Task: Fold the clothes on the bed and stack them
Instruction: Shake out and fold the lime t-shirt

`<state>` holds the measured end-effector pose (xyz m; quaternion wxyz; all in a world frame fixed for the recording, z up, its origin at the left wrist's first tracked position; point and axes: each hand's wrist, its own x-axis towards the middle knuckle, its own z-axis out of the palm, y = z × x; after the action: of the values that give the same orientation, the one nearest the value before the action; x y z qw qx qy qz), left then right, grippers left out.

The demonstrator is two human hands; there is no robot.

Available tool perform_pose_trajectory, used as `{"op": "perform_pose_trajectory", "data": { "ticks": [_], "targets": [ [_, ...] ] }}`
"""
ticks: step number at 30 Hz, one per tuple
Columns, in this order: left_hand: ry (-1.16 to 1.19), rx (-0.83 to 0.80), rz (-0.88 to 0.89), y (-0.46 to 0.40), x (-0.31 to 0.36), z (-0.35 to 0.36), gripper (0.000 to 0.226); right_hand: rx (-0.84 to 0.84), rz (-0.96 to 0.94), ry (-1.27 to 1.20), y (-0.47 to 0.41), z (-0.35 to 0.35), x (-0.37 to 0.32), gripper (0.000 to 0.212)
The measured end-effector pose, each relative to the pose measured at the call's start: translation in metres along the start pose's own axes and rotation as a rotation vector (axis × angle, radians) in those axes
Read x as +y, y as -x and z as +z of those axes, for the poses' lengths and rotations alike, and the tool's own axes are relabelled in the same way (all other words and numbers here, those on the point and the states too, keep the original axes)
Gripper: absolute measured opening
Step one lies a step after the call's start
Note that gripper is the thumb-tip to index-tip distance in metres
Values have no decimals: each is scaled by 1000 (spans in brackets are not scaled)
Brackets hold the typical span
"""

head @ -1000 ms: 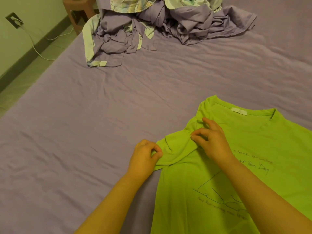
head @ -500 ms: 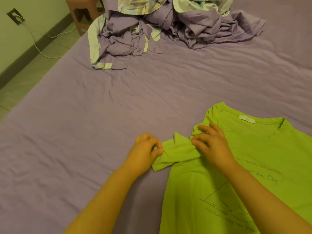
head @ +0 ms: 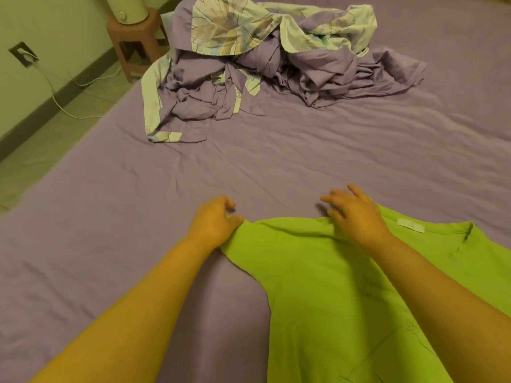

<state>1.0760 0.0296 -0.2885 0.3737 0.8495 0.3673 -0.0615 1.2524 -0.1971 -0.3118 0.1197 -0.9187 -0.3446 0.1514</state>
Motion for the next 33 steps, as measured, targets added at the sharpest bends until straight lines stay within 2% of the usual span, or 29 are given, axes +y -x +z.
{"op": "perform_pose_trajectory", "data": {
  "ticks": [2,4,5,7,9,10,12,14,15,16,18,20,23,26,28,30,33],
  "targets": [
    [44,-59,35,-3,3,8,40,-103,-10,138,8,2,1,38],
    [52,-61,18,-7,7,14,37,-88,-4,206,16,5,-3,41],
    [23,-93,6,-10,8,15,34,-41,-15,212,18,6,-3,37],
    [-96,-273,27,-14,12,14,30,74,-33,159,18,5,-1,24],
    [-141,-375,59,-15,16,10,23,226,3,-16,6,4,6,26],
    [-114,-345,62,-16,17,7,20,294,51,-129,-2,2,7,28],
    [-110,-182,50,-18,19,1,20,335,96,-284,-16,-2,8,32],
    [-328,-11,83,-18,22,2,6,326,62,-350,-22,-3,8,31],
    [-410,49,129,-17,24,5,15,331,53,-377,-22,-3,10,29],
    [-394,85,204,-17,26,11,21,345,46,-384,-20,-3,13,25],
    [-223,47,351,-16,40,25,25,338,16,-360,-12,0,24,22],
    [-152,-42,433,-19,62,45,35,289,20,-367,-4,2,36,29],
    [-134,-77,456,-26,89,83,34,167,120,-468,4,2,50,39],
    [-112,-36,410,-34,92,110,31,54,79,-400,10,9,62,43],
    [-139,7,381,-37,88,119,28,84,56,-372,9,15,69,30],
    [-108,13,341,-40,89,120,18,188,63,-404,4,16,72,17],
    [174,-19,283,-53,94,111,9,276,150,-662,-6,4,73,10]
  ]
}}
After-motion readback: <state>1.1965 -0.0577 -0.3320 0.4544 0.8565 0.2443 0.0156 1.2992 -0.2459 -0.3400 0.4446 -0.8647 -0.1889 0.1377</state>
